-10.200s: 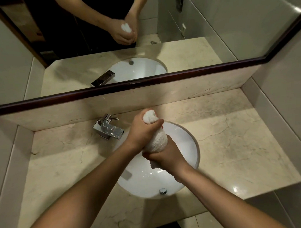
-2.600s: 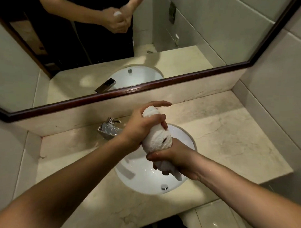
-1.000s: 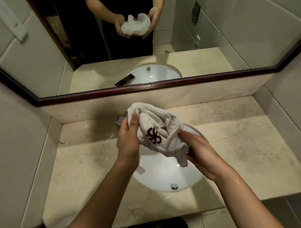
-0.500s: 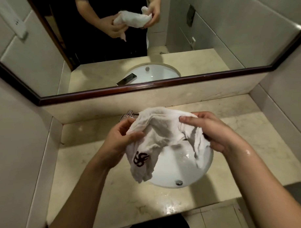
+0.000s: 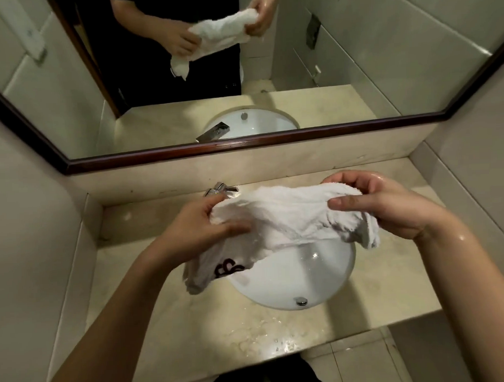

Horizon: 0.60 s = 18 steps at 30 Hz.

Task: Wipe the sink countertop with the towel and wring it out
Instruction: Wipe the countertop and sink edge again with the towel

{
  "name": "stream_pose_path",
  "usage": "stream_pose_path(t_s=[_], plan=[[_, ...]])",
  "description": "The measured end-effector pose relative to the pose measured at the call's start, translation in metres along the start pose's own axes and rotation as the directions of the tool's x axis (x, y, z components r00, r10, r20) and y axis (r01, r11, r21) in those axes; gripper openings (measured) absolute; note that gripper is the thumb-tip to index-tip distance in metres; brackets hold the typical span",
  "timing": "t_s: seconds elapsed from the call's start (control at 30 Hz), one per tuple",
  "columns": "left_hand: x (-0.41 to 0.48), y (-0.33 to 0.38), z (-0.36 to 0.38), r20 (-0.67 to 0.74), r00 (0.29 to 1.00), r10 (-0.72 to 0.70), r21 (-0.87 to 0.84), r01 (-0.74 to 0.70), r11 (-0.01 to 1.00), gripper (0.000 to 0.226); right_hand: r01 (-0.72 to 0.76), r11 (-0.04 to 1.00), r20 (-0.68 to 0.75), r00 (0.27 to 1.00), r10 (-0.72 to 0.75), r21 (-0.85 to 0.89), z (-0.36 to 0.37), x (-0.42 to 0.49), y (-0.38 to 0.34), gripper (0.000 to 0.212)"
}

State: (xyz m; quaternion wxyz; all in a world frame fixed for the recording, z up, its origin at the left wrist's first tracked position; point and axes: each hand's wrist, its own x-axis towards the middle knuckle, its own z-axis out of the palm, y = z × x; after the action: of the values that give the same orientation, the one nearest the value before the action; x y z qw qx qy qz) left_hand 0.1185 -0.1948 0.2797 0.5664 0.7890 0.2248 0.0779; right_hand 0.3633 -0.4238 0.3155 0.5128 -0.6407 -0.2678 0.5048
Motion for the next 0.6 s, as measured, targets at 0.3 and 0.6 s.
stream_pose_path(t_s=[0.3,0.6], plan=[[0.014,-0.02,0.027,0.485,0.869,-0.097,-0.273,0.256,0.927,0.092,0.146,0.988,0.003,0.989,-0.146,-0.055,-0.009,-0.038,-0.023,0.064],[0.062,0.005,0.101,0.552,0.819,-0.158,-0.068,0.233,0.97,0.08,-0.067,0.986,-0.205,0.978,0.035,-0.152,-0.101,-0.08,-0.009,0.04]])
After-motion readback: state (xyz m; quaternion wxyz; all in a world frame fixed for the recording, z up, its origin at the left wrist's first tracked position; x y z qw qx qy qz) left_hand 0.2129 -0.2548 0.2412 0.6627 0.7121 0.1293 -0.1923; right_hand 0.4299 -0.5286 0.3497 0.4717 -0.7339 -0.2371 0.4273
